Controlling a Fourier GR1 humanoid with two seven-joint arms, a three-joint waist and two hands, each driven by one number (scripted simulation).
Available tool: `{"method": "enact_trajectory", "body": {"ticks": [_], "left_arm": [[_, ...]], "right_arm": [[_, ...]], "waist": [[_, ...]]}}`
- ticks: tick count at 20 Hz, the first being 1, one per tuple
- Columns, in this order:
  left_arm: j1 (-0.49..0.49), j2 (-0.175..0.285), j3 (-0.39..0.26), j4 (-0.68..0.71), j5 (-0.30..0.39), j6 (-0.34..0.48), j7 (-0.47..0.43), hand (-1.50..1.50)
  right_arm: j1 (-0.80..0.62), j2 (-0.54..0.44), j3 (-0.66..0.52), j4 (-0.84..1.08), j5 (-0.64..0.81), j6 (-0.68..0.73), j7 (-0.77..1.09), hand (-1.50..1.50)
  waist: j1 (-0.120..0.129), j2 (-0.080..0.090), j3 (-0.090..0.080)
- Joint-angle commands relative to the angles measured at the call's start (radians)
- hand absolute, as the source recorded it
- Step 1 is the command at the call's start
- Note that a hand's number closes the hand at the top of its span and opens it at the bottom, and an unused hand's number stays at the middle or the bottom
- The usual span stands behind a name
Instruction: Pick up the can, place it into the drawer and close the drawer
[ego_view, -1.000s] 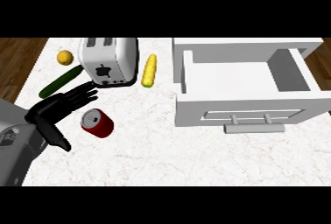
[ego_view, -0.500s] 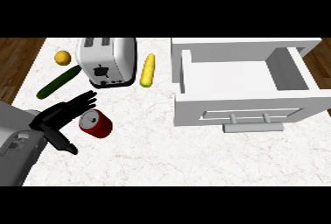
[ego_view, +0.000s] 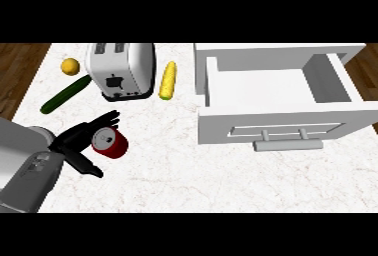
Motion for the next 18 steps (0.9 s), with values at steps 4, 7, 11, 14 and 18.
{"method": "enact_trajectory", "body": {"ticks": [4, 7, 11, 14, 18], "left_arm": [[-0.003, -0.006, -0.019, 0.059, -0.019, -0.138, -0.139, -1.50], [-0.035, -0.056, 0.011, 0.096, 0.019, -0.121, -0.098, -1.50], [-0.050, -0.036, 0.017, 0.108, 0.035, -0.186, -0.083, 1.50], [-0.061, -0.065, 0.018, 0.118, 0.060, -0.245, -0.017, 1.50], [-0.067, -0.086, 0.018, 0.080, 0.078, -0.282, -0.029, 1.50]], "right_arm": [[-0.009, -0.012, -0.023, -0.003, -0.028, 0.008, 0.015, -1.50], [-0.041, -0.015, -0.009, -0.006, -0.006, -0.023, 0.038, -1.50], [-0.029, -0.036, -0.045, 0.021, -0.046, 0.006, 0.029, -1.50], [0.036, -0.001, -0.030, -0.050, -0.072, 0.029, 0.050, -1.50], [0.001, 0.015, -0.028, -0.026, -0.052, -0.002, 0.045, -1.50]], "waist": [[0.005, -0.001, 0.000], [0.006, 0.003, -0.001], [0.001, 0.002, 0.000], [-0.010, -0.002, 0.000], [0.002, 0.000, 0.000]]}}
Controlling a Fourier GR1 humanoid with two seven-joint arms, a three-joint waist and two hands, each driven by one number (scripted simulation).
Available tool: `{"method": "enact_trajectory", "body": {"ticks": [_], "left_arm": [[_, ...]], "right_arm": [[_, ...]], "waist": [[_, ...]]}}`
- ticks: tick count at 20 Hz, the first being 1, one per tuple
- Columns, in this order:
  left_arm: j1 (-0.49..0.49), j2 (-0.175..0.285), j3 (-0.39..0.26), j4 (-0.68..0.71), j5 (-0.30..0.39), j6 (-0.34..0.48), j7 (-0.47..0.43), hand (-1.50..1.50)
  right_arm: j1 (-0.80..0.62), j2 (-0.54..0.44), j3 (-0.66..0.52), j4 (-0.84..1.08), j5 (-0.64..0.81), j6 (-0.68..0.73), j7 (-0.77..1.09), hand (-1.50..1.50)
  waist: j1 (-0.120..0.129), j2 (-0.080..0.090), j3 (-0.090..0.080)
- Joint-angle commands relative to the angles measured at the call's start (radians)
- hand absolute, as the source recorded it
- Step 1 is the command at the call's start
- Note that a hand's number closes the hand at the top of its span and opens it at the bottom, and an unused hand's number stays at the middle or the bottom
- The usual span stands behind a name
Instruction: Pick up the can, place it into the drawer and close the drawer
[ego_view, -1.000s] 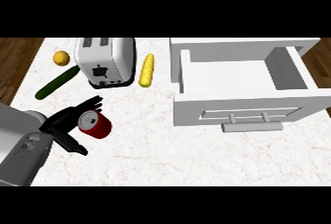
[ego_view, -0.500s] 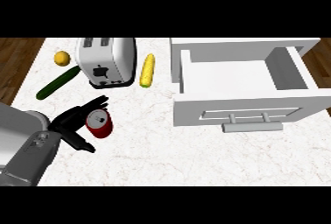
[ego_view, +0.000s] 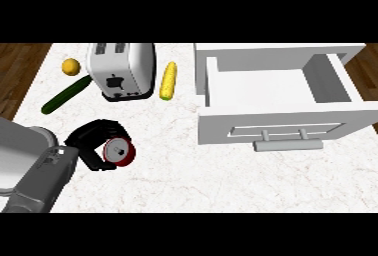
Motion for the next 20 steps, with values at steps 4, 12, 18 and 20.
{"method": "enact_trajectory", "body": {"ticks": [4, 12, 18, 20], "left_arm": [[-0.027, -0.047, -0.008, -0.049, 0.045, -0.253, -0.048, 1.50], [0.072, -0.122, 0.317, -0.065, 0.301, 0.446, -0.071, 1.50], [0.032, -0.276, 0.279, -0.300, 0.312, 0.668, 0.023, 1.50], [0.089, -0.295, 0.239, -0.425, 0.293, 0.684, 0.016, 1.50]], "right_arm": [[0.039, 0.032, -0.010, 0.010, -0.003, 0.050, -0.036, -1.50], [0.065, 0.052, -0.041, -0.041, -0.007, -0.011, 0.008, -1.50], [0.088, 0.090, -0.025, -0.096, 0.007, -0.007, 0.023, -1.50], [0.012, 0.060, -0.012, -0.092, 0.024, -0.068, 0.060, -1.50]], "waist": [[0.001, -0.004, 0.000], [0.064, -0.021, 0.003], [0.058, -0.024, 0.004], [0.068, -0.021, 0.004]]}}
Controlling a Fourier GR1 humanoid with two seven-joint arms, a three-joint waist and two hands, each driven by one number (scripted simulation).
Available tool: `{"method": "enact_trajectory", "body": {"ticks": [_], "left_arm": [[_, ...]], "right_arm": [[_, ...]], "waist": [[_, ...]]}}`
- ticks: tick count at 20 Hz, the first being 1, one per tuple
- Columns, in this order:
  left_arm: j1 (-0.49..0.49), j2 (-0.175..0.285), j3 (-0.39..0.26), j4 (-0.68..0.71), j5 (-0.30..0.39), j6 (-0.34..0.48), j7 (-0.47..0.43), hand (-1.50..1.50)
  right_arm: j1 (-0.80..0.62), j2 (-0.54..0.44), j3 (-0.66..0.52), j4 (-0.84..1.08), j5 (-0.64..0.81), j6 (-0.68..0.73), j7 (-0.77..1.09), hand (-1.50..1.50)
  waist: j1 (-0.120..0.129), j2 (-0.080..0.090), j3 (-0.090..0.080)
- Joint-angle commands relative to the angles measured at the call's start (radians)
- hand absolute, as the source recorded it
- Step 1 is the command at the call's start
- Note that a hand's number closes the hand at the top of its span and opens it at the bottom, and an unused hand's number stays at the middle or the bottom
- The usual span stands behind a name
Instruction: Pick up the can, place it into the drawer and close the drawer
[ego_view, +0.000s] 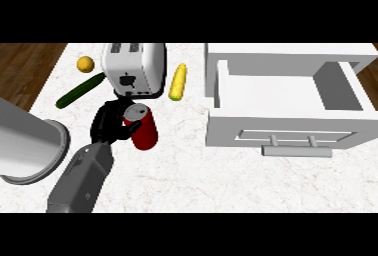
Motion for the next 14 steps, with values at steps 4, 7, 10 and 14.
{"method": "enact_trajectory", "body": {"ticks": [4, 7, 10, 14], "left_arm": [[0.075, -0.051, -0.078, -0.402, -0.003, 0.181, 0.208, 1.50], [0.069, -0.091, -0.128, -0.559, -0.022, 0.284, 0.333, 1.50], [0.046, -0.091, -0.151, -0.681, -0.027, 0.355, 0.446, 1.50], [0.082, -0.095, -0.244, -0.868, -0.034, 0.454, 0.563, 1.50]], "right_arm": [[0.018, 0.004, -0.017, -0.045, -0.029, 0.007, 0.031, -1.50], [0.038, 0.002, -0.032, -0.081, -0.067, -0.010, 0.062, -1.50], [0.012, 0.018, -0.002, -0.019, 0.002, 0.022, -0.010, -1.50], [-0.048, 0.018, 0.004, -0.026, 0.005, -0.020, 0.047, -1.50]], "waist": [[0.000, -0.001, 0.000], [-0.006, -0.001, -0.001], [-0.016, 0.006, -0.001], [-0.010, 0.008, -0.002]]}}
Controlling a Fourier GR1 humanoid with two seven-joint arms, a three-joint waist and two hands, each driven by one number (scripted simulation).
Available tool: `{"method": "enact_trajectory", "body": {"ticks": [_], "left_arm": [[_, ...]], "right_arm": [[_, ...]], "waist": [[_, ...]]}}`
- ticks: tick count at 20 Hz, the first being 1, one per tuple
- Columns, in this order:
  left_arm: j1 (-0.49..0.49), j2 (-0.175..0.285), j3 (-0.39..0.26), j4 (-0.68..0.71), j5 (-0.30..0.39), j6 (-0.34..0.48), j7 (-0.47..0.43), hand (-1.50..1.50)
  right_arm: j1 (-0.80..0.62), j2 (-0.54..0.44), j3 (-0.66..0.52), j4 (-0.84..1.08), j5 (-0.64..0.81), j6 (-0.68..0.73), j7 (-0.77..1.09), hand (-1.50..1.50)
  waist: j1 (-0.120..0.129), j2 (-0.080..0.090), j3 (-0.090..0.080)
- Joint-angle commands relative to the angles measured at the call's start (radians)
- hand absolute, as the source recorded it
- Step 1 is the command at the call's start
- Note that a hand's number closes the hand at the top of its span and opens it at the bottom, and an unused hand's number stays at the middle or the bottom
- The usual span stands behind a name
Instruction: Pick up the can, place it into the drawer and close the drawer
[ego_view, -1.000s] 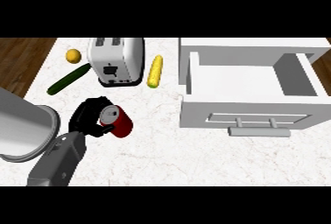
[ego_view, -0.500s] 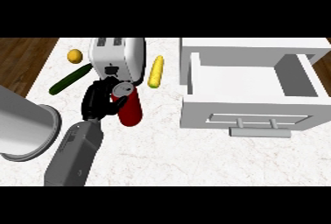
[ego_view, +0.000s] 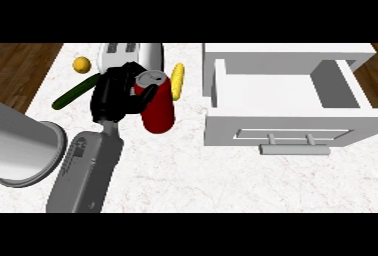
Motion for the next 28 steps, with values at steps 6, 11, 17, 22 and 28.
{"method": "enact_trajectory", "body": {"ticks": [6, 11, 17, 22, 28], "left_arm": [[-0.124, -0.008, -0.101, -0.140, -0.047, 0.194, 0.190, 1.50], [-0.243, -0.007, -0.204, -0.099, -0.046, 0.347, 0.228, 1.50], [-0.418, -0.008, -0.183, 0.059, -0.002, 0.371, 0.221, 1.50], [-0.542, -0.008, -0.236, 0.194, 0.037, 0.464, 0.170, 1.50], [-0.648, -0.008, -0.225, 0.352, 0.120, 0.447, 0.108, 1.50]], "right_arm": [[0.019, -0.001, -0.043, 0.014, -0.066, 0.057, 0.006, -1.50], [-0.049, -0.016, -0.015, 0.025, -0.019, 0.007, 0.025, -1.50], [-0.073, 0.013, 0.014, 0.045, 0.039, 0.017, 0.008, -1.50], [-0.047, 0.013, 0.101, -0.024, 0.072, -0.052, 0.005, -1.50], [-0.093, -0.046, 0.015, 0.005, -0.015, -0.045, 0.066, -1.50]], "waist": [[-0.018, 0.006, -0.001], [-0.020, 0.007, -0.001], [-0.024, 0.008, -0.001], [-0.037, 0.011, -0.001], [-0.041, 0.012, -0.001]]}}
